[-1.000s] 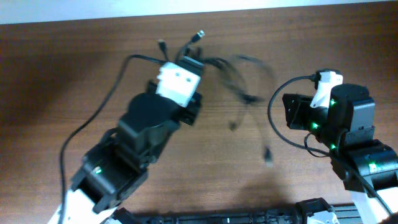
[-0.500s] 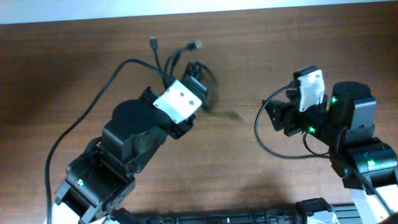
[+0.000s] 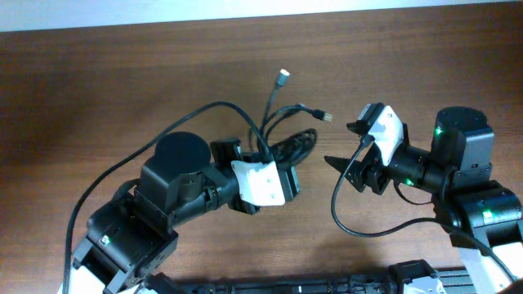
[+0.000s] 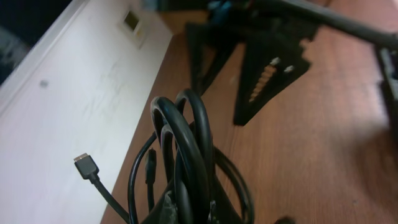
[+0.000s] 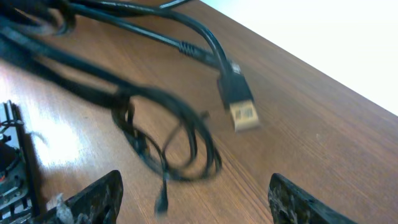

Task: Untangle cables

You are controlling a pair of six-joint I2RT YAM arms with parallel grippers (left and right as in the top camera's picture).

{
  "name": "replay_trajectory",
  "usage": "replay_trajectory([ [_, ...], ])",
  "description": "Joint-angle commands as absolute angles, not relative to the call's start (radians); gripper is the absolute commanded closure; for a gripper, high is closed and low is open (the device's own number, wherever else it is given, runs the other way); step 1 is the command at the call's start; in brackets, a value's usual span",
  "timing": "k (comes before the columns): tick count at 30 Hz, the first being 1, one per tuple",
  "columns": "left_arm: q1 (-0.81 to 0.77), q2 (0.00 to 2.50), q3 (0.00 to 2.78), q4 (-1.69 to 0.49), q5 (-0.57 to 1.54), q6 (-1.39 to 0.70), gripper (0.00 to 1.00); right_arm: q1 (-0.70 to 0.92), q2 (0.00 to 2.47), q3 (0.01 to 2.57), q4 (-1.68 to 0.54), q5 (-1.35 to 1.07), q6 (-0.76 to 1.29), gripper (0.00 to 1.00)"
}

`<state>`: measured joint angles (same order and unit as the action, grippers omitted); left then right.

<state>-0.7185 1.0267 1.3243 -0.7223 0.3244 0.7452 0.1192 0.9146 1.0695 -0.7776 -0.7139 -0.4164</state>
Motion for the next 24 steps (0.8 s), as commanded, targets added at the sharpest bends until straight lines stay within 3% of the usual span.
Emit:
replay_trajectory([
  [1,-0.719,1.021,1.351,-0.701,0.429,0.829,1.0,0.117,0.913,1.066,-0.778,-0.757,-0.441,0.27],
  [20,-0.719,1.001,1.351,-0.683,0.398,0.828,1.0,0.117,0.955,1.066,-0.797,-0.747,-0.44,0.31],
  [24,-0.719,0.999,1.351,-0.684,0.398,0.828,1.0,0.117,0.956,1.066,-0.797,-0.653,-0.437,0.31],
])
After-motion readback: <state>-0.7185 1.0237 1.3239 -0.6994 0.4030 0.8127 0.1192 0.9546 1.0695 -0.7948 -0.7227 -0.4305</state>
